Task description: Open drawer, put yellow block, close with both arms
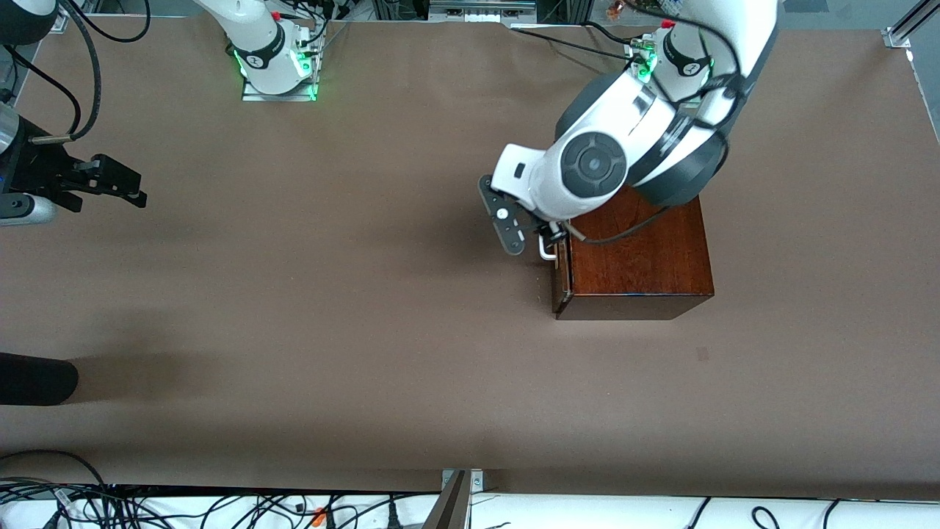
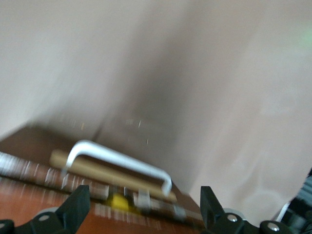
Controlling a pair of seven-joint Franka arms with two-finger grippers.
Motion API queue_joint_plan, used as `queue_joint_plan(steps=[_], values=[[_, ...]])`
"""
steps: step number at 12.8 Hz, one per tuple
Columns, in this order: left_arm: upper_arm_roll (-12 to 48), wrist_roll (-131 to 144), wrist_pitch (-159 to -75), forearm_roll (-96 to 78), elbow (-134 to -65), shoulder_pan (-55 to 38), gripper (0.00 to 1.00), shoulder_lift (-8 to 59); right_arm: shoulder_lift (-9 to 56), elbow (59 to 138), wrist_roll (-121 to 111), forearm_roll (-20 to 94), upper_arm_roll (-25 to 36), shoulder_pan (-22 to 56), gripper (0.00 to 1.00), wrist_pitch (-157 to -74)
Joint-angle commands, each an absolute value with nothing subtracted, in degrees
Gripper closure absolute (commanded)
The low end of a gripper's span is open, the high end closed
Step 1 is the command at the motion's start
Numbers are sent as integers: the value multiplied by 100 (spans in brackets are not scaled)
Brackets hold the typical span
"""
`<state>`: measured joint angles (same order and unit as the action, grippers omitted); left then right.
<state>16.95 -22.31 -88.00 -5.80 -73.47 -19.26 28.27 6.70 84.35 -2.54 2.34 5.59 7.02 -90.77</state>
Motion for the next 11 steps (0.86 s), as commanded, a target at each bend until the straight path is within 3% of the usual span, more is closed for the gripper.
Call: queue_joint_plan(steps=[1, 5, 7, 11], values=[[1407, -1295, -8333, -239, -7453, -1706, 0, 2164, 624, 8490, -246, 228, 536, 668, 0, -9132], [671, -809, -8174, -246, -7637, -1197, 0, 1505, 624, 8490, -246, 228, 536, 668, 0, -9132], [221, -503, -8741, -255, -8170, -1134, 0, 979, 624, 8490, -246, 228, 536, 668, 0, -9132], [202, 905, -9308, -237, -9210, -380, 0, 124, 624, 8490, -246, 228, 536, 668, 0, -9132]])
